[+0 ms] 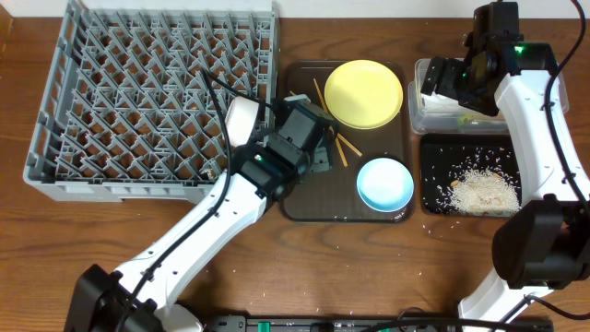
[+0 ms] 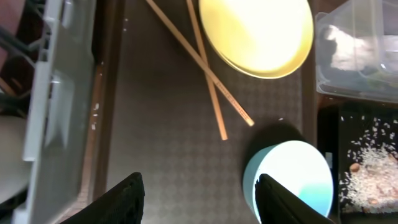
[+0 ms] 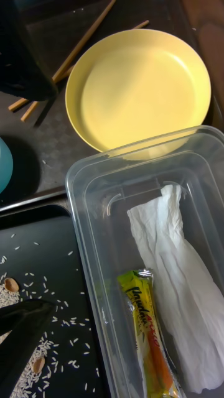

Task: Sort waste into correct bins and load items into the dishwasher
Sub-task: 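Move the left gripper right over the blue bowl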

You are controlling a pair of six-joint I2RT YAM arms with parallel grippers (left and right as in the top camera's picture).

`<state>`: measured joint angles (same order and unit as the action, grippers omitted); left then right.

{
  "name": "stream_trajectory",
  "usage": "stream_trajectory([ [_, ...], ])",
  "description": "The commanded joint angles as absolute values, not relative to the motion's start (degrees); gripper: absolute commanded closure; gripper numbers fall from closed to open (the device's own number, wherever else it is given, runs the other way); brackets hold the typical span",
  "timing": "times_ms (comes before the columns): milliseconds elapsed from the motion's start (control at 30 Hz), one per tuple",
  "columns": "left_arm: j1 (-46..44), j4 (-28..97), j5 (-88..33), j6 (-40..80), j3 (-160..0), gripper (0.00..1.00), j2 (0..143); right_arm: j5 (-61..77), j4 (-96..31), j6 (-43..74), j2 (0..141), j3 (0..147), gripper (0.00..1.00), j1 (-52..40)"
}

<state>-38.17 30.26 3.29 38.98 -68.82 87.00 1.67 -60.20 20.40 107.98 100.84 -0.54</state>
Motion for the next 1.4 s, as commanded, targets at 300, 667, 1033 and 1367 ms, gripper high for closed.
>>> stream_trajectory([
  [300,-41.7,26.5,3.0,39.7,-68.8,0.41,90.7,1.3,-60.2,20.5,106.9,101.1,0.01,-0.4],
  [667,-43.2,22.1,3.0,39.7,-68.8,0.41,95.3,1.3,-60.2,20.5,106.9,101.1,0.01,-0.4],
  [1033,-45.8,17.6,1.7,37.0,-68.8,0.37,100.0,1.3,-60.2,20.6,106.9,101.1,0.01,-0.4],
  [1367,-45.7,17.4,0.8,36.9,-68.8,0.37,100.7,1.3,-60.2,20.6,106.9,101.1,0.01,-0.4],
])
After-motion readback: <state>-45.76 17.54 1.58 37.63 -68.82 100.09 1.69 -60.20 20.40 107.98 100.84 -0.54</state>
